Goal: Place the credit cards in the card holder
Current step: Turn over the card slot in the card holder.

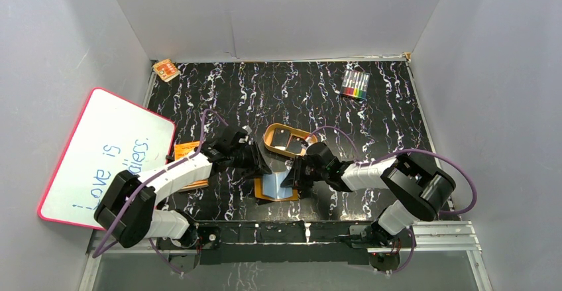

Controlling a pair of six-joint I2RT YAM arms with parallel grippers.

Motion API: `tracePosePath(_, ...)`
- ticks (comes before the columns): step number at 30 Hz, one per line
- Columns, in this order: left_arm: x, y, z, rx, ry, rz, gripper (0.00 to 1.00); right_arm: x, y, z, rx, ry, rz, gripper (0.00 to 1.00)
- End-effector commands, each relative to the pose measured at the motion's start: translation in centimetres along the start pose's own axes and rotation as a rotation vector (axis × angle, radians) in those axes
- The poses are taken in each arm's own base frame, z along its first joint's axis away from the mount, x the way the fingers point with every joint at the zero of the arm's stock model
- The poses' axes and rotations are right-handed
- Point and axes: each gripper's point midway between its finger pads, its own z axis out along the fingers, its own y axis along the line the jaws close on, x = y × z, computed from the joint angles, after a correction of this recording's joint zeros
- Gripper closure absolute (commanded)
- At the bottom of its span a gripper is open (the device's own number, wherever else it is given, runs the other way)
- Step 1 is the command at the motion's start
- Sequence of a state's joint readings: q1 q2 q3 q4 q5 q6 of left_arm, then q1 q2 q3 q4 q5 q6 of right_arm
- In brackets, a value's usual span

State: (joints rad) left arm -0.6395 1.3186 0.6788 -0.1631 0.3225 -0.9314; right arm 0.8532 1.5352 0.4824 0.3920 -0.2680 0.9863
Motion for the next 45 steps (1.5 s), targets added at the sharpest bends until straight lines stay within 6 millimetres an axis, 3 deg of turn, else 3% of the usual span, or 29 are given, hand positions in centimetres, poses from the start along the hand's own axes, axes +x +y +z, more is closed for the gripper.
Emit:
tracePosePath(1,0.2,-0.1,-0.9,0.002,-0.013,0.031,0.69,1.6,-4.1,-0.3,0.12,0.031,0.04,0.74)
tracePosePath(22,0.1,-0.8,-0.8,0.018,-0.007,0.051,1.0,2.3,-5.2,-0.3,0.114,0.048,0.073,0.75)
tracePosePath(24,0.0,-0.8,-0.9,0.016,-0.012,0.054,1.0,2.2,-5.1,-0.4,0.11,0.044,0.071,0.71)
tracePosePath(28,-0.2,-0.5,-1.1,-0.02,-0.019,0.056,1.0,1.6,-4.5,-1.0,0.114,0.022,0.062,0.52)
tracePosePath(32,-0.6,-0.3,-1.4,-0.07,-0.027,0.067,1.0,0.8,-4.1,-2.2,0.144,-0.015,0.037,0.4)
tracePosePath(40,-1.2,-0.5,-1.6,-0.109,-0.031,0.079,1.0,-0.7,-3.1,-6.2,0.213,-0.102,-0.038,0.35)
tracePosePath(45,-1.1,-0.7,-1.3,-0.13,-0.013,0.082,1.0,-2.5,0.3,-9.2,0.154,-0.173,-0.154,0.38)
